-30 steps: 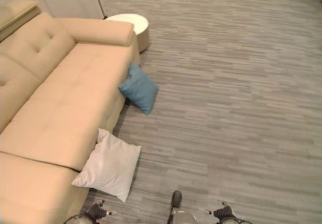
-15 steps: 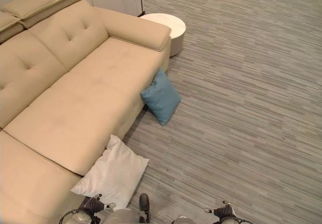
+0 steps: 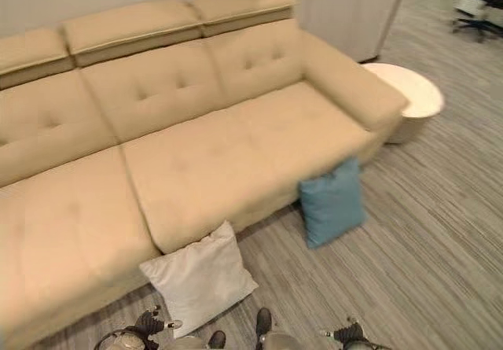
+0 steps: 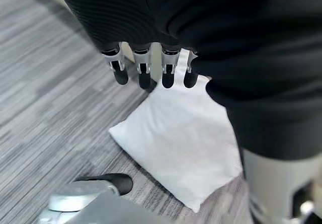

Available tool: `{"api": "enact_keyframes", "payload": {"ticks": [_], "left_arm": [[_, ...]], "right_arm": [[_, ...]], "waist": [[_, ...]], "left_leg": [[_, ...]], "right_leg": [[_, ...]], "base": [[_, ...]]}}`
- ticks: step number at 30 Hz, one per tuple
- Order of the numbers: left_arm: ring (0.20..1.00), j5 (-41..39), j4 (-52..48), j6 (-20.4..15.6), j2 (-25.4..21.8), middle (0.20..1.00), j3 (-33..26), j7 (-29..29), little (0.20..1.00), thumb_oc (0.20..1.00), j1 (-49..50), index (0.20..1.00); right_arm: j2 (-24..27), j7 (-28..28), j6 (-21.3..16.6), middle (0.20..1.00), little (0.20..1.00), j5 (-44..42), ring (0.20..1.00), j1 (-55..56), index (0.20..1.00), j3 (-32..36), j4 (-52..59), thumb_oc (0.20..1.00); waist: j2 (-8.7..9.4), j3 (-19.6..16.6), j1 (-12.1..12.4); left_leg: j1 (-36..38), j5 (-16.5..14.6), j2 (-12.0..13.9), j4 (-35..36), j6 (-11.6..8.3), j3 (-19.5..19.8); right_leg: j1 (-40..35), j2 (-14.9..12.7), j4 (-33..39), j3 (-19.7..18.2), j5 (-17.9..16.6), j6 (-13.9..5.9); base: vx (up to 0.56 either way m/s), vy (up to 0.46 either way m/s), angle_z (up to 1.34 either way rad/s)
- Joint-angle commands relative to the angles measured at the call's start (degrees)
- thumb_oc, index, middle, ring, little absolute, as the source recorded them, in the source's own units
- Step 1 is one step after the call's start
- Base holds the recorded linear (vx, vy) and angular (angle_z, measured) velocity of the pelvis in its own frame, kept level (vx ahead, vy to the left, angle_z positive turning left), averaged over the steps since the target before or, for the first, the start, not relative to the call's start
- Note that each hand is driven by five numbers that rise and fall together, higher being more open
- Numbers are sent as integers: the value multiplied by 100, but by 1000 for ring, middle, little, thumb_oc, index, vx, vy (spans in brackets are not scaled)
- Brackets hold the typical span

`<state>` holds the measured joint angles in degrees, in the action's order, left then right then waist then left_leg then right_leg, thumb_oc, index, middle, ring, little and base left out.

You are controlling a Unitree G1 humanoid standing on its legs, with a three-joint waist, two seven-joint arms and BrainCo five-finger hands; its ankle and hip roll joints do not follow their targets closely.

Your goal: Pick up all the scattered cushions and arrange them neatly on the sofa.

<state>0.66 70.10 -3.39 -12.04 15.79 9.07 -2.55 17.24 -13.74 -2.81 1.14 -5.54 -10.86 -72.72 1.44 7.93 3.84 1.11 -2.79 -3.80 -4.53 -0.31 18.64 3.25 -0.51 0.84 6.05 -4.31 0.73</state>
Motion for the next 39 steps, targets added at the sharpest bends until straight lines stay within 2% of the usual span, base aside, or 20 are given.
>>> {"api": "enact_keyframes", "payload": {"ticks": [1,2,3,4,5,8,10,16,18,19,20,22,23,25,30,33,36,38,39], "left_arm": [[1000,-49,104,-93,-28,1000,134,12,1000,1000,-353,1000],[1000,-72,87,-88,2,1000,141,13,1000,1000,-365,1000],[1000,-75,42,-91,15,1000,141,13,1000,1000,-361,1000],[1000,-75,41,-91,15,1000,140,13,1000,1000,-360,1000],[1000,-82,-21,-102,18,1000,125,25,1000,1000,-355,1000],[1000,-58,-53,-90,16,1000,117,21,1000,1000,-329,1000],[1000,-14,-38,-61,7,1000,95,-8,1000,1000,-288,1000],[1000,61,74,-55,-68,1000,18,-55,1000,1000,-160,1000],[1000,45,28,-78,-190,1000,-49,-10,1000,1000,-200,1000],[1000,45,28,-78,-191,1000,-50,-10,1000,1000,-202,1000],[1000,17,17,-104,-294,1000,-122,6,1000,1000,-225,1000],[1000,-8,12,-122,-313,1000,-145,9,1000,1000,-224,1000],[1000,-18,-24,-156,-364,1000,-152,27,1000,1000,-222,1000],[1000,-44,-8,-166,-383,1000,-190,59,1000,1000,-247,1000],[1000,-266,-192,-232,-331,1000,-307,117,1000,1000,-270,1000],[1000,-538,-453,-290,-314,1000,-377,214,1000,1000,-337,1000],[1000,-1006,-1084,-471,-373,1000,-280,441,1000,1000,-771,1000],[1000,-1203,-1349,-591,-443,1000,-183,600,1000,1000,-1040,1000],[1000,-1389,-1520,-675,-502,1000,-131,702,1000,1000,-1259,1000]], "right_arm": [[297,-53,-91,1000,1000,-175,1000,151,1000,28,103,1000],[324,-53,-102,1000,1000,-182,1000,154,1000,21,145,1000],[332,-39,-87,1000,1000,-187,1000,178,1000,11,148,1000],[332,-39,-88,1000,1000,-187,1000,177,1000,10,147,1000],[321,-39,-80,1000,1000,-207,1000,212,1000,28,155,1000],[273,-28,-60,1000,1000,-232,1000,280,1000,71,156,1000],[216,4,-35,1000,1000,-225,1000,326,1000,97,128,1000],[68,59,-7,1000,1000,-94,1000,278,1000,-16,82,1000],[46,89,13,1000,1000,33,1000,113,1000,-122,168,1000],[46,89,13,1000,1000,33,1000,110,1000,-123,167,1000],[44,99,-2,1000,1000,79,1000,38,1000,-175,199,1000],[42,103,-6,1000,1000,82,1000,22,1000,-186,205,1000],[54,98,-6,1000,1000,82,1000,24,1000,-207,213,1000],[57,110,-16,1000,1000,67,1000,49,1000,-206,195,1000],[122,53,-74,1000,1000,28,1000,134,1000,-166,128,1000],[129,-4,-137,1000,1000,-51,1000,73,1000,-176,243,1000],[261,-205,-234,1000,1000,-324,1000,-364,1000,-187,638,1000],[371,-314,-266,1000,1000,-453,1000,-604,1000,-212,896,1000],[493,-435,-291,1000,1000,-587,1000,-826,1000,-232,1175,1000]], "waist": [[87,35,-258],[100,91,-307],[109,125,-345],[108,130,-343],[112,143,-400],[89,117,-478],[76,61,-511],[172,-7,-424],[154,46,-335],[157,45,-329],[133,98,-307],[126,103,-312],[120,129,-385],[172,139,-397],[207,42,-389],[209,140,-386],[184,646,-421],[149,819,-451],[97,889,-461]], "left_leg": [[-286,31,-112,46,-88,-345],[-497,74,49,-16,-154,-740],[-603,108,249,-37,-169,-1321],[-597,102,251,-41,-171,-1323],[-669,207,502,15,-206,-1956],[-624,341,802,176,-279,-2618],[-528,394,875,307,-325,-2804],[-366,179,675,287,-188,-2698],[-355,40,456,326,17,-2584],[-356,40,453,328,19,-2591],[-324,11,399,349,83,-2546],[-292,6,380,370,95,-2521],[-174,6,303,457,106,-2418],[-167,-18,263,418,90,-2323],[-78,27,314,548,-43,-2077],[-126,52,337,558,-77,-2028],[-977,136,354,159,-115,-1993],[-1608,164,358,-185,-140,-2001],[-2139,166,344,-456,-154,-2020]], "right_leg": [[-41,-194,-418,-143,673,-574],[-126,-285,-286,102,677,-555],[-224,-346,-119,303,637,-560],[-233,-343,-112,302,634,-559],[-317,-413,46,559,592,-574],[-401,-474,144,890,573,-591],[-502,-523,195,1095,565,-612],[-660,-686,92,1016,579,-707],[-338,-922,-542,817,556,-851],[-325,-927,-558,808,562,-854],[-69,-939,-878,607,497,-944],[9,-885,-914,490,483,-939],[190,-668,-710,141,428,-897],[85,-650,-521,62,450,-870],[-244,-520,-183,291,535,-736],[-230,-500,-160,358,555,-702],[572,-544,-529,398,533,-615],[1196,-625,-847,412,514,-568],[1785,-655,-1191,412,534,-513]], "base": [[-85,-121,144],[-94,-45,123],[-94,-45,98],[-84,1,98],[-45,28,125],[-2,51,104],[101,111,65],[124,185,29],[75,378,-11],[38,207,-33],[64,124,-36],[102,81,-24],[112,21,-6],[143,-63,25],[145,-146,51],[-25,-76,26],[-333,-68,17],[-316,-15,10],[-287,11,5]]}}
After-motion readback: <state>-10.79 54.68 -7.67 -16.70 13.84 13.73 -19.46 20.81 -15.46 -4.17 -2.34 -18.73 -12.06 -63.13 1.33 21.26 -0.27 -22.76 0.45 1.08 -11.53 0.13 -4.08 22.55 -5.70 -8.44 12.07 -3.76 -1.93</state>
